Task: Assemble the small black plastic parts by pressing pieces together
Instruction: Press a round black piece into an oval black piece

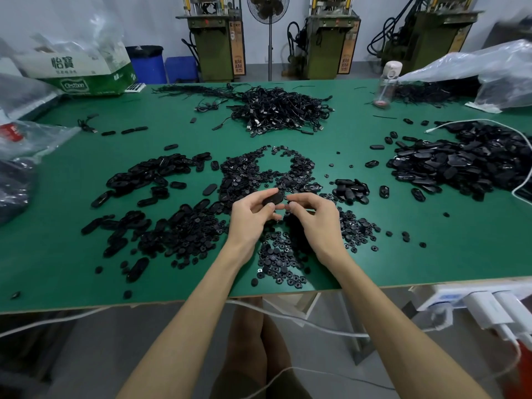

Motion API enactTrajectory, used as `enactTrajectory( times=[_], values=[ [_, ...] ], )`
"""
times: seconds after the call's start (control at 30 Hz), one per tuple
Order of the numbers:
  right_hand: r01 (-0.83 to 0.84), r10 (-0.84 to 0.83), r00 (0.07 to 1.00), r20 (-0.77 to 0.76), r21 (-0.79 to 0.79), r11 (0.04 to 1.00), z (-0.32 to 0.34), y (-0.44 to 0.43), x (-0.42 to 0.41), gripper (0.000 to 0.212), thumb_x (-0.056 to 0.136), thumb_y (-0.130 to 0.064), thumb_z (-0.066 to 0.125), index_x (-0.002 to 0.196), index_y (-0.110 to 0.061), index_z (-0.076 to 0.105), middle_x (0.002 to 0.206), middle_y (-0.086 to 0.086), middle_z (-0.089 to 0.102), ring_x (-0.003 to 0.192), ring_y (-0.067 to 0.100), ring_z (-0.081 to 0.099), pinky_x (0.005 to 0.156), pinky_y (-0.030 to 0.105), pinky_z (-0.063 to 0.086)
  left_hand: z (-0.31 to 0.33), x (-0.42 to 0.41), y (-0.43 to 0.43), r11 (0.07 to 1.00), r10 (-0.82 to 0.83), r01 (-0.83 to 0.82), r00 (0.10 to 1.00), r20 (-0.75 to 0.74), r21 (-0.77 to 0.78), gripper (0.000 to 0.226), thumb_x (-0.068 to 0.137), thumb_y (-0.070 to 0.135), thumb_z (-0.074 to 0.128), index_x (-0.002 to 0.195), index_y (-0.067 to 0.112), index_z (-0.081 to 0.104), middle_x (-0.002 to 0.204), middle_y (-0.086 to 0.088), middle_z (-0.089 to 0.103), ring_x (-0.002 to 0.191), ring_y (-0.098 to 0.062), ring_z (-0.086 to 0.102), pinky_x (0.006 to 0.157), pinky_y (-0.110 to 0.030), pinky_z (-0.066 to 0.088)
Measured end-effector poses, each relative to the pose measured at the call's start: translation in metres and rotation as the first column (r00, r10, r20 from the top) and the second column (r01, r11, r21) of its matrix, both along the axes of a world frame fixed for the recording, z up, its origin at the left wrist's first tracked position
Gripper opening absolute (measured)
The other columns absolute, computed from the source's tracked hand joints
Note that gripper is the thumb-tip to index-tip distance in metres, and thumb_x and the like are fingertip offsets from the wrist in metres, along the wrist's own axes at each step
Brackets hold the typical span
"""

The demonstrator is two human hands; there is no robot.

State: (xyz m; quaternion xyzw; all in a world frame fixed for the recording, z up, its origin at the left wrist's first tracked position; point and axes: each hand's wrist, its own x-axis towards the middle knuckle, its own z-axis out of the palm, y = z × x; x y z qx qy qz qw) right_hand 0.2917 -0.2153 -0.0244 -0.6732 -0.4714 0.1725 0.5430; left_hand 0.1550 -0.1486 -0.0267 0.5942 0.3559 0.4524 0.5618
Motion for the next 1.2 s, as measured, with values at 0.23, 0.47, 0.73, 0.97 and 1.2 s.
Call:
enactTrajectory(
  times=[0.23, 0.47, 0.73, 0.97, 1.2],
  values=[
    [0.005, -0.001, 0.998, -0.066, 0.064, 0.998, -0.0024, -0.0014, 0.0008, 0.009, 0.096, -0.021, 0.07, 0.099, -0.023, 0.079, 0.089, -0.014, 0.077, 0.091, 0.002, 0.07, 0.092, 0.035, 0.056, 0.0001, 0.0004, -0.0048, 1.0, -0.013, 0.013, 1.0, 0.021, 0.002, 0.031, 0.095, -0.012, 0.062, 0.125, -0.005, 0.066, 0.104, -0.004, 0.075, 0.09, -0.021, 0.078, 0.076, -0.023, 0.061],
    [-0.002, 0.009, 0.996, -0.092, 0.069, 0.998, -0.0041, -0.0011, 0.0019, 0.007, 0.094, -0.021, 0.073, 0.1, -0.024, 0.077, 0.089, -0.01, 0.077, 0.089, 0.004, 0.07, 0.089, 0.035, 0.057, 0.0012, 0.0013, -0.0064, 1.0, 0.008, -0.008, 0.999, 0.048, 0.0, 0.026, 0.096, -0.01, 0.063, 0.119, -0.001, 0.071, 0.106, -0.014, 0.076, 0.094, -0.025, 0.078, 0.081, -0.03, 0.063],
    [-0.026, 0.037, 0.99, -0.136, 0.084, 0.996, -0.0051, -0.0012, 0.0023, 0.007, 0.091, -0.021, 0.076, 0.094, -0.027, 0.077, 0.086, -0.011, 0.077, 0.084, 0.004, 0.072, 0.08, 0.027, 0.056, 0.0008, 0.0003, -0.0059, 0.999, 0.044, -0.043, 0.997, 0.057, -0.018, 0.022, 0.096, -0.007, 0.065, 0.116, -0.003, 0.07, 0.098, -0.008, 0.075, 0.089, -0.023, 0.079, 0.073, -0.025, 0.061],
    [-0.054, 0.073, 0.978, -0.193, 0.102, 0.993, -0.0044, -0.0002, 0.0023, 0.009, 0.089, -0.018, 0.079, 0.093, -0.025, 0.076, 0.086, -0.007, 0.078, 0.085, 0.009, 0.073, 0.077, 0.023, 0.055, -0.0008, 0.0011, -0.0024, 0.995, 0.08, -0.074, 0.991, 0.104, -0.067, 0.01, 0.1, 0.001, 0.063, 0.11, 0.0, 0.066, 0.103, -0.019, 0.066, 0.085, -0.024, 0.078, 0.068, -0.028, 0.062],
    [-0.1, 0.132, 0.969, -0.209, 0.158, 0.982, -0.0039, -0.002, 0.0031, 0.017, 0.09, -0.017, 0.077, 0.102, -0.028, 0.078, 0.088, -0.003, 0.078, 0.09, 0.017, 0.073, 0.087, 0.032, 0.057, 0.0, 0.0008, -0.0013, 0.993, 0.086, -0.081, 0.994, 0.067, -0.081, 0.035, 0.102, -0.001, 0.047, 0.116, 0.014, 0.075, 0.104, -0.014, 0.071, 0.07, -0.014, 0.066, 0.067, -0.029, 0.059]
  ],
)
